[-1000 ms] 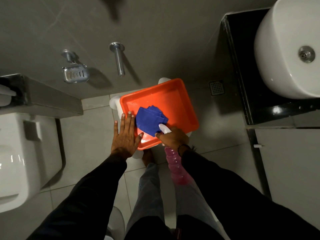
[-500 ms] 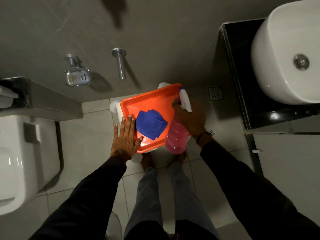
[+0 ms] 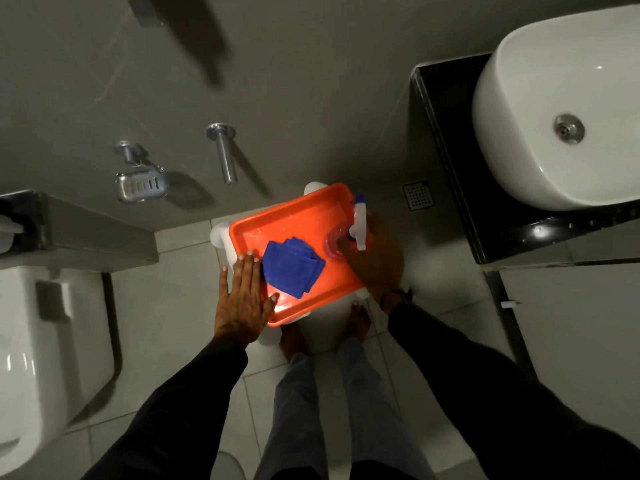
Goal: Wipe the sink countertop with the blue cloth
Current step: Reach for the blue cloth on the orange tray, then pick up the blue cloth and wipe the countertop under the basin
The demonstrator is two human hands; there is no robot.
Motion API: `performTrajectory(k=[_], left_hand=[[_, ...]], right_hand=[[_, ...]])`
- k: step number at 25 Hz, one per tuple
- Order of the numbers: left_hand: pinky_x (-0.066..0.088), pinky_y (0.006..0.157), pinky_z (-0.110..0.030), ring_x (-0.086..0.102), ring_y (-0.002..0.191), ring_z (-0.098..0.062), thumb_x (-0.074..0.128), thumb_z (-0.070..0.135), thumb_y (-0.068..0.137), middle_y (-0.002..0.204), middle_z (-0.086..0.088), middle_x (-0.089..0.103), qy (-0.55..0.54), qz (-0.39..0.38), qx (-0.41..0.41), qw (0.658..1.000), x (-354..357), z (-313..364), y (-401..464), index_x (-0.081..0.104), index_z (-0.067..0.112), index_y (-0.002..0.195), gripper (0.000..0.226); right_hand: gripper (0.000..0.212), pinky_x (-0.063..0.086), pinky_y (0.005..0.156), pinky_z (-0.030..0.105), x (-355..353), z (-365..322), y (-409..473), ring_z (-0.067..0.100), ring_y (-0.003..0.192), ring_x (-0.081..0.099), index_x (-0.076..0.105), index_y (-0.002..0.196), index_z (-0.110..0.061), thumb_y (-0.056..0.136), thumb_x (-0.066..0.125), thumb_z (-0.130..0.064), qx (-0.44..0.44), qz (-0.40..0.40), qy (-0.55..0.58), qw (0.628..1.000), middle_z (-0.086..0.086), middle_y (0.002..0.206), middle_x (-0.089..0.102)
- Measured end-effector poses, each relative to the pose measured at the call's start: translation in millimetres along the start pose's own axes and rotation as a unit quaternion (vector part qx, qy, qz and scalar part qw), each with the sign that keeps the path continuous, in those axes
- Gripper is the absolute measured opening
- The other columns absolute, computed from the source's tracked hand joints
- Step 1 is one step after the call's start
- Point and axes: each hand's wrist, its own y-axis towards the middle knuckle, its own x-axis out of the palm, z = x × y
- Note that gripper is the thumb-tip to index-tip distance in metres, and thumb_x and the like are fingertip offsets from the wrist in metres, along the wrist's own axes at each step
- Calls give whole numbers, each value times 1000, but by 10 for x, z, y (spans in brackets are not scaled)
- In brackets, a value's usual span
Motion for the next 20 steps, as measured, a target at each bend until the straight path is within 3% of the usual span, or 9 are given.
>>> performTrajectory(k=[3,5,7,9,11,13,15,17,20], left_hand=[[17,122,-59,15,153,-36,26,56,97,166,-16,16,0,14,54,998,-106,9,111,12,6,156,79],[22,120,-61,16,153,-37,28,46,98,166,-15,16,-27,13,102,994,-204,17,292,13,7,156,71],[21,120,-61,17,153,-36,28,39,97,166,-13,16,-50,4,139,989,-321,74,538,10,11,157,69],[17,121,-58,17,152,-35,40,32,94,165,-12,19,-52,-32,166,984,-403,159,779,4,15,158,75],[16,121,-56,21,151,-35,48,27,93,161,-17,27,-13,-58,185,981,-425,247,962,2,14,158,80],[21,118,-54,33,143,-38,50,26,93,152,-20,38,16,-53,186,981,-413,285,1074,5,10,157,80],[29,114,-51,45,131,-40,56,22,88,145,-22,45,-2,-37,180,983,-402,267,1096,20,4,154,77],[37,109,-43,51,126,-41,66,19,81,140,-25,49,-48,-78,163,982,-447,215,1099,41,0,144,70],[45,98,-37,61,113,-37,74,12,73,123,-23,63,-238,-143,53,959,-675,43,897,64,0,120,49]], right_hand=[[55,53,77,30,84,258,-490,15,93,65,59,114,-22,73,76,-53,98,-9,1,995,0,107,69],[43,48,69,25,230,343,-764,19,87,66,61,96,-21,75,72,-56,145,-37,-10,989,0,94,67],[26,38,61,17,425,248,-755,15,76,60,55,82,-24,81,73,-43,152,-115,-3,982,-6,80,60],[24,44,67,23,693,137,-577,16,81,61,64,93,-19,77,77,-30,167,-151,24,974,-4,88,64],[43,51,80,32,939,105,-386,25,98,67,69,109,-11,71,83,-23,197,-140,46,969,6,105,72],[57,50,95,36,1137,150,-272,31,115,63,67,120,-7,67,86,-18,246,-134,74,957,13,124,68],[56,50,100,41,1258,228,-247,35,114,62,68,118,-5,67,85,-17,279,-149,71,946,15,125,68],[46,55,93,49,1275,268,-208,37,102,68,72,106,-2,63,83,-16,291,-184,83,935,18,113,73],[33,59,86,50,953,119,-308,34,90,71,76,96,0,65,83,-8,277,-220,138,925,20,104,75]])
